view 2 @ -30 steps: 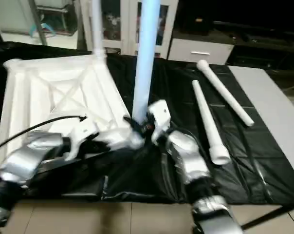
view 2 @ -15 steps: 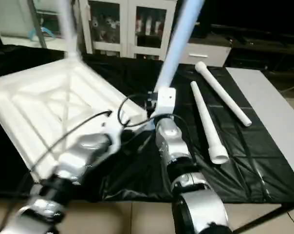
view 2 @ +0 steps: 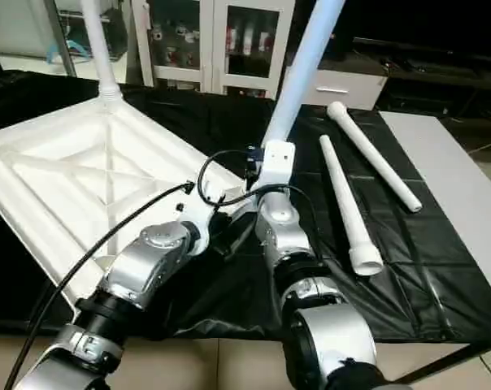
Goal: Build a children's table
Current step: Insert table leg to table base
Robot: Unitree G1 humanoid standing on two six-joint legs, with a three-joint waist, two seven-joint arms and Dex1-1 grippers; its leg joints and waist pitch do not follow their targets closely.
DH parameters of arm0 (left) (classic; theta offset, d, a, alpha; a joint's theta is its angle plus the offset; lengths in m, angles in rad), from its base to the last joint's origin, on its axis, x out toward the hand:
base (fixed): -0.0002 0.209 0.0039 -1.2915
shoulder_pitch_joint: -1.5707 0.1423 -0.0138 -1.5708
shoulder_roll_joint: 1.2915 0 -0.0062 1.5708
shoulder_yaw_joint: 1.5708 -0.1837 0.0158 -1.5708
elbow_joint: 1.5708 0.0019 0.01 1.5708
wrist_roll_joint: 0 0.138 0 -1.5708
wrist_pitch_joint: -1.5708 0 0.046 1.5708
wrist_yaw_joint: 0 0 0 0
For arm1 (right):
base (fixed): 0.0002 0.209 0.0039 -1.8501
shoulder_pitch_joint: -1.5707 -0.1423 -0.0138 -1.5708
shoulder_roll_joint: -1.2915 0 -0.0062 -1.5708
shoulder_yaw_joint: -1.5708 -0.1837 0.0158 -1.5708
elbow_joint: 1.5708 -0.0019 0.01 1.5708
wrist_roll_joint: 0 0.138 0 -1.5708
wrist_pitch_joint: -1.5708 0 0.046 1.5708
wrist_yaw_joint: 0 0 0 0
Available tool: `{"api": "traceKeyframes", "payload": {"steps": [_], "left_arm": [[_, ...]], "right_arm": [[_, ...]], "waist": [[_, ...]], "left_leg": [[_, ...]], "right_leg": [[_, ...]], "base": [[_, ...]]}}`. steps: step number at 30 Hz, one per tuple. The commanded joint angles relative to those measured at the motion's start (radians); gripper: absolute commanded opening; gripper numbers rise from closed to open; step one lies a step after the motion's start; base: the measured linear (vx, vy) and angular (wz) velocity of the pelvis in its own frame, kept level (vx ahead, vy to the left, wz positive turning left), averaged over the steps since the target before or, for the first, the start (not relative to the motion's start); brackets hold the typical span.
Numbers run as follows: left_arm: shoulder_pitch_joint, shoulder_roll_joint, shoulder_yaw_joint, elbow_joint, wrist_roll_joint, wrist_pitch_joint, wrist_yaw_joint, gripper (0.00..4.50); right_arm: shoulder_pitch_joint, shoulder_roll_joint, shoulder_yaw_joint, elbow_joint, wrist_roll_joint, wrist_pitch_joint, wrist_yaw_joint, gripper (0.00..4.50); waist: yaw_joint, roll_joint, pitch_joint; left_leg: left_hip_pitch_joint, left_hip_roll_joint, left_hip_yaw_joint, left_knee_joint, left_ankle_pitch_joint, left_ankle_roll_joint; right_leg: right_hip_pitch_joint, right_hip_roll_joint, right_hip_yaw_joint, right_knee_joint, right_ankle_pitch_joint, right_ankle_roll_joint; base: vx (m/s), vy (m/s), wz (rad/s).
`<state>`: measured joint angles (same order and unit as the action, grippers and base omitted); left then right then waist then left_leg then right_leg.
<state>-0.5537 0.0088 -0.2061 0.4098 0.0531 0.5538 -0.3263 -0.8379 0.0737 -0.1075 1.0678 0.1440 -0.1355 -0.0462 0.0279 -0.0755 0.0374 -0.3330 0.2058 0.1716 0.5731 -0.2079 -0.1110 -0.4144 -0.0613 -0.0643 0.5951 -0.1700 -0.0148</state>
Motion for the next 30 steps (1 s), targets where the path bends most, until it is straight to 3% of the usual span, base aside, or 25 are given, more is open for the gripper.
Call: {"api": "traceKeyframes", "payload": {"steps": [1, 5, 7, 9, 11, 12, 13, 14, 15, 19, 25, 30], "left_arm": [[0.003, 0.046, 0.037, -0.033, 0.013, -0.030, 0.016, 0.00], [0.036, 0.131, -0.036, -0.106, 0.007, -0.012, -0.149, 0.00], [0.046, 0.157, -0.050, -0.128, 0.003, 0.002, -0.190, 0.00], [0.080, 0.289, -0.093, -0.205, -0.022, -0.006, -0.366, 0.00], [0.089, 0.339, -0.101, -0.228, -0.039, -0.012, -0.432, 0.00], [0.099, 0.408, -0.106, -0.253, -0.057, -0.043, -0.519, 0.00], [0.099, 0.408, -0.106, -0.253, -0.057, -0.043, -0.519, 0.00], [0.104, 0.453, -0.099, -0.268, -0.075, -0.065, -0.580, 0.00], [0.105, 0.469, -0.095, -0.272, -0.082, -0.074, -0.603, 0.00], [0.107, 0.541, -0.073, -0.292, -0.124, -0.090, -0.710, 0.00], [0.084, 0.591, -0.061, -0.267, -0.155, -0.111, -0.776, 0.00], [0.065, 0.572, -0.070, -0.236, -0.141, -0.124, -0.753, 0.00]], "right_arm": [[0.066, 0.036, 0.025, 0.128, -0.003, 0.130, 0.082, 1.85], [0.063, 0.019, 0.092, 0.118, -0.045, 0.190, 0.247, 1.85], [0.065, 0.013, 0.110, 0.114, -0.056, 0.204, 0.295, 1.85], [0.082, -0.040, 0.171, 0.092, -0.088, 0.282, 0.479, 1.85], [0.092, -0.065, 0.197, 0.086, -0.105, 0.305, 0.544, 1.85], [0.109, -0.104, 0.229, 0.074, -0.130, 0.323, 0.628, 1.85], [0.109, -0.104, 0.229, 0.074, -0.130, 0.323, 0.628, 1.85], [0.125, -0.135, 0.243, 0.055, -0.137, 0.338, 0.705, 1.85], [0.131, -0.146, 0.248, 0.048, -0.136, 0.346, 0.735, 1.85], [0.176, -0.210, 0.282, -0.020, -0.127, 0.376, 0.895, 1.85], [0.287, -0.296, 0.342, -0.206, -0.101, 0.389, 1.077, 1.85], [0.311, -0.292, 0.318, -0.244, -0.099, 0.404, 1.063, 1.85]], "waist": [[-0.002, -0.003, -0.034], [-0.013, -0.003, -0.037], [-0.019, -0.001, -0.036], [-0.028, 0.001, -0.032], [-0.033, 0.003, -0.032], [-0.036, 0.003, -0.033], [-0.036, 0.005, -0.031], [-0.040, 0.009, -0.029], [-0.041, 0.008, -0.030], [-0.035, 0.005, -0.028], [-0.009, 0.006, -0.031], [0.003, 0.008, -0.033]], "left_leg": [[-0.016, 0.017, -0.003, -0.071, -0.262, 0.051], [-0.024, 0.017, -0.002, -0.071, -0.214, 0.057], [-0.022, 0.020, -0.003, -0.072, -0.214, 0.058], [-0.022, 0.024, -0.008, -0.077, -0.236, 0.055], [-0.017, 0.026, -0.008, -0.077, -0.247, 0.044], [-0.018, 0.027, -0.009, -0.078, -0.242, 0.043], [-0.019, 0.027, -0.010, -0.080, -0.243, 0.042], [-0.011, 0.030, -0.007, -0.080, -0.263, 0.033], [-0.008, 0.031, -0.010, -0.082, -0.294, 0.029], [-0.003, 0.031, -0.009, -0.085, -0.324, 0.019], [0.001, 0.032, -0.003, -0.084, -0.266, 0.018], [0.002, 0.033, -0.003, -0.086, -0.259, 0.001]], "right_leg": [[0.035, -0.067, 0.042, -0.087, -0.415, -0.086], [0.042, -0.066, 0.044, -0.077, -0.334, -0.113], [0.043, -0.067, 0.045, -0.075, -0.316, -0.131], [0.044, -0.067, 0.045, -0.075, -0.333, -0.143], [0.039, -0.067, 0.047, -0.076, -0.329, -0.158], [0.043, -0.067, 0.047, -0.071, -0.308, -0.174], [0.043, -0.066, 0.047, -0.072, -0.304, -0.178], [0.035, -0.066, 0.049, -0.076, -0.301, -0.186], [0.037, -0.065, 0.048, -0.075, -0.313, -0.191], [0.034, -0.067, 0.049, -0.079, -0.345, -0.188], [0.038, -0.066, 0.053, -0.074, -0.286, -0.188], [0.039, -0.067, 0.053, -0.072, -0.281, -0.192]], "base": [[0.000, 0.000, 0.00], [0.000, 0.000, 0.00], [0.000, 0.000, 0.00], [0.000, 0.000, 0.00], [0.000, 0.000, 0.00], [0.000, 0.000, 0.00], [0.000, 0.000, 0.00], [0.000, 0.000, 0.00], [0.000, 0.000, 0.00], [0.000, 0.000, 0.00], [0.000, 0.000, 0.00], [0.000, 0.000, 0.00]]}}
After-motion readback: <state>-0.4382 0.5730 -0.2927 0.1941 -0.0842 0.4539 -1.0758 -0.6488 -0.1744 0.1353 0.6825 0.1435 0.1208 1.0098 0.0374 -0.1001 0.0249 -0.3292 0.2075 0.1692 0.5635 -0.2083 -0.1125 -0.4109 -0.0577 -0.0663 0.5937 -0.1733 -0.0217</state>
